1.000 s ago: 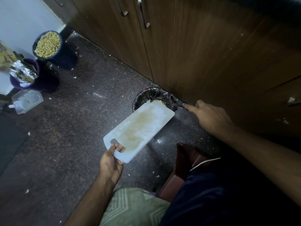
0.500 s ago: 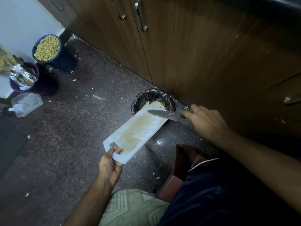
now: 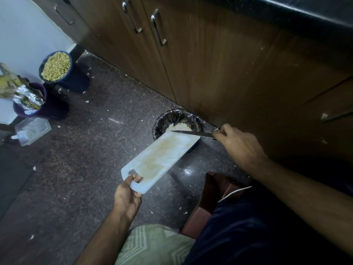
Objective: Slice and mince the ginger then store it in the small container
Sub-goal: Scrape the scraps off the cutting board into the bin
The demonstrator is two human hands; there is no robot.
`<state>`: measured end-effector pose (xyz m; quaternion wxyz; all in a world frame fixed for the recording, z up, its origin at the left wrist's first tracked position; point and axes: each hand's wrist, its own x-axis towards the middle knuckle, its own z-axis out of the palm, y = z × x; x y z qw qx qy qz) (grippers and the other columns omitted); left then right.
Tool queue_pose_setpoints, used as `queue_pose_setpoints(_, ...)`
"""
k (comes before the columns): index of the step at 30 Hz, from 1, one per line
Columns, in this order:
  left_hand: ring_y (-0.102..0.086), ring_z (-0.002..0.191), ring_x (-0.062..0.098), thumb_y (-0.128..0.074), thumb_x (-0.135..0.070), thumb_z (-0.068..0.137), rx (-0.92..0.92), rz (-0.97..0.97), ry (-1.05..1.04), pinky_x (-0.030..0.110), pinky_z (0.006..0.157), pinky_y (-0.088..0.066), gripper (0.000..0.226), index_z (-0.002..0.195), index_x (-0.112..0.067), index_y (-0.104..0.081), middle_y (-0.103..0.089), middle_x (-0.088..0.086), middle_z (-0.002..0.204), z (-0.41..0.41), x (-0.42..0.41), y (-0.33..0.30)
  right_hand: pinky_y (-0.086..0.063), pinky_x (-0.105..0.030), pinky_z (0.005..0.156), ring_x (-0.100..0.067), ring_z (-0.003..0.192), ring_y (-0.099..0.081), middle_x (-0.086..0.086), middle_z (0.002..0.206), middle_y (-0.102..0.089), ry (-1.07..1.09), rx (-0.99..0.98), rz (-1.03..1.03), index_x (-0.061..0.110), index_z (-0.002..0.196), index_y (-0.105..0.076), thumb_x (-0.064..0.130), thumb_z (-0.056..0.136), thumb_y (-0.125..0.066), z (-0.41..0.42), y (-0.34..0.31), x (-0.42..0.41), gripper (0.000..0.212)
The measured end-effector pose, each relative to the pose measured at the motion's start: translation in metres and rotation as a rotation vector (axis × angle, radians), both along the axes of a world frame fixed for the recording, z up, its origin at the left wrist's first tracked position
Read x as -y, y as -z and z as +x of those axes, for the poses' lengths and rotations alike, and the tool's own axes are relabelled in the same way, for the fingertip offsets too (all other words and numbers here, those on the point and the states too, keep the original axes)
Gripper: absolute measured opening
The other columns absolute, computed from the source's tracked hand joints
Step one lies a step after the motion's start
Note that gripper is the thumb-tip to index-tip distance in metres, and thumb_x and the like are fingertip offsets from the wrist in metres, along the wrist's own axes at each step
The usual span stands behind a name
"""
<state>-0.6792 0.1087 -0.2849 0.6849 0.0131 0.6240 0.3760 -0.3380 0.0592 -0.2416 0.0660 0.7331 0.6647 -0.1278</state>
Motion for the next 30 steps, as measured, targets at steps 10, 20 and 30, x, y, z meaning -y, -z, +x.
queue_pose_setpoints(10,-0.065,0.057,0.009,-0.042,0.006,0.103,-0.040,-0.039,-0.098,0.035,0.064,-0.065,0.018,0.100,-0.002,-0.058,-0.065,0.003,0.068,-0.009,-0.014,0.005,-0.028,-0.025,0.076,-0.008,0.098,-0.027,0.003,0.136,-0.044,-0.008,-0.133,-0.216,0.040,0.158,-0.019,-0.007,0.093,-0.039,0.014,0.008,0.012,0.082)
queue_pose_setpoints(20,-0.064,0.050,0.007,-0.041,-0.008,0.110,-0.080,-0.008,-0.091,0.033,0.056,-0.063,0.021,0.094,-0.007,-0.056,-0.063,0.000,0.059,-0.001,-0.013,0.001,-0.032,-0.027,0.072,-0.015,0.098,-0.043,0.005,0.116,-0.051,0.106,-0.061,-0.057,0.038,0.153,-0.031,-0.003,0.087,-0.051,0.042,0.002,0.014,0.080)
queue_pose_setpoints(30,-0.064,0.054,0.007,-0.044,-0.015,0.110,-0.147,-0.007,0.021,0.027,0.050,-0.057,0.023,0.091,-0.011,-0.057,-0.060,0.001,0.078,0.005,-0.009,0.002,-0.055,-0.028,0.077,0.007,0.080,-0.065,0.016,0.081,-0.072,0.198,-0.765,-0.155,0.035,0.141,-0.056,0.028,0.102,-0.055,0.005,0.003,-0.007,0.040)
